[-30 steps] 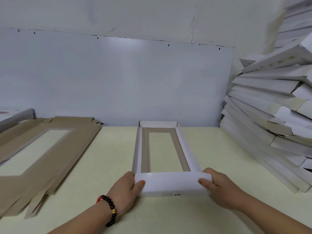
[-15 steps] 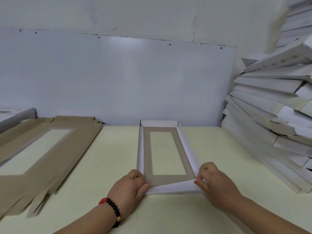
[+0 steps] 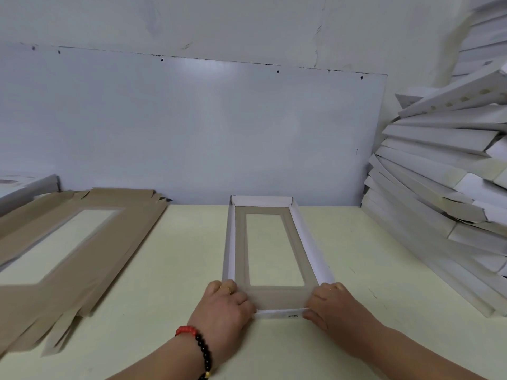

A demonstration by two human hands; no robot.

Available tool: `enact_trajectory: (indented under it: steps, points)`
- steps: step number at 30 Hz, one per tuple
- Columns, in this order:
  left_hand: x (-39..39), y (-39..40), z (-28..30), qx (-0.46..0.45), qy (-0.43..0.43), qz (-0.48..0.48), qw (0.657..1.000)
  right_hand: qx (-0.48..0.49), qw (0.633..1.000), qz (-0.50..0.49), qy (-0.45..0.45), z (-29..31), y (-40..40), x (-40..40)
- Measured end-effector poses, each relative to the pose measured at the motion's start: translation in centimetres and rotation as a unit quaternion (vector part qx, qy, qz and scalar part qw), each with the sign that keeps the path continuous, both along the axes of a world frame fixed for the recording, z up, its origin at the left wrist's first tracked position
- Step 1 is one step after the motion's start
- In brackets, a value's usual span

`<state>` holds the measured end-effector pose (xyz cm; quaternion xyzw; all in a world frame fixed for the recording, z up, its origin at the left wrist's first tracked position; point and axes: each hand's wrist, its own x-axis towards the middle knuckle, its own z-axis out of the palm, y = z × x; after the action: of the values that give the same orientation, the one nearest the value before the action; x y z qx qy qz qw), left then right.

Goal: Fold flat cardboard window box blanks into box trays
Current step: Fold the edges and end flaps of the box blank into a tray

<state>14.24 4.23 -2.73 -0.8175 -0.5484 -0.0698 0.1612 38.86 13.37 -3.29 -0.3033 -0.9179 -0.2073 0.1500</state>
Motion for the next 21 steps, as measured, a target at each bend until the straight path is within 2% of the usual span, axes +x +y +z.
enact_trajectory:
  steps: [9, 12, 15, 16, 18, 20, 21]
  points:
    - [0.5, 1.7, 0.2, -0.085, -0.021, 0.054, 0.995, -0.057, 0.995, -0.013, -0.08, 1.5, 0.5, 0.6]
    - [0.3, 2.2, 0.4, -0.106, 0.003, 0.066, 0.992, -0.109, 0.984, -0.03, -0.138, 1.6, 1.3, 1.7]
    - [1.3, 2.6, 0.9, -0.124, 0.047, 0.078, 0.988, -0.111, 0.975, -0.048, -0.188, 2.0, 0.9, 0.7]
    - [1.9, 2.8, 0.9, -0.128, 0.058, 0.075, 0.987, -0.084, 0.977, -0.03, -0.196, 2.0, 0.5, -0.2]
    - [3.5, 3.1, 0.9, -0.138, 0.061, 0.068, 0.986, -0.073, 0.983, 0.017, -0.165, 1.4, -0.4, -2.5]
    - [4.5, 3.2, 0.8, -0.152, 0.03, 0.073, 0.985, -0.126, 0.982, 0.035, -0.137, 0.9, -1.2, -4.4]
    - [4.6, 3.2, 0.6, -0.157, 0.013, 0.078, 0.984, -0.1, 0.988, 0.036, -0.113, 0.6, -1.1, -4.9]
